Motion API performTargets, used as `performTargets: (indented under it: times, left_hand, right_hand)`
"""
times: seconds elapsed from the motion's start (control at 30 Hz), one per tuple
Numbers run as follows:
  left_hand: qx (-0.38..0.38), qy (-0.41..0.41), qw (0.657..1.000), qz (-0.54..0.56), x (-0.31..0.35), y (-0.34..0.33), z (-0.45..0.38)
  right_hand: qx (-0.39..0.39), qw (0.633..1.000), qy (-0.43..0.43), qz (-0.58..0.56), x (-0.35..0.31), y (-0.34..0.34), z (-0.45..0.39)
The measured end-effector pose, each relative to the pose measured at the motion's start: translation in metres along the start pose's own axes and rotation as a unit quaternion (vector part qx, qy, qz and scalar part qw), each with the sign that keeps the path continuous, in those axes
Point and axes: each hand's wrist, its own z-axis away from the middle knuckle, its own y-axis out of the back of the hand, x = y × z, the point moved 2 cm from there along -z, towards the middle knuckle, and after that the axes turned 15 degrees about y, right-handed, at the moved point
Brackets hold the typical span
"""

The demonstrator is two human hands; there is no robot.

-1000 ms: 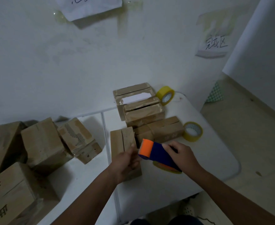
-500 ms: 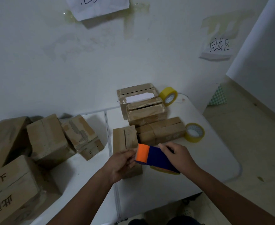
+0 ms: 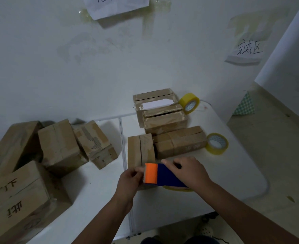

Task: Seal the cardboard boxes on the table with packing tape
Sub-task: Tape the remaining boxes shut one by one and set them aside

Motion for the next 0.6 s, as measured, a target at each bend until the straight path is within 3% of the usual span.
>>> performTargets:
  times: [0.3, 0.6]
  left_hand:
    - [0.123, 0.014, 0.987, 0.107, -0.016, 0.069, -0.007]
    - [0.124, 0.063, 0.987, 0.079, -0.036, 0.067, -0.018]
  right_hand:
    - [-0.03, 0.997, 0.001, 0.07, 0.032, 0.01, 0.005]
    - [-0.028, 0.996, 0.01, 0.086, 0.048, 0.017, -0.008]
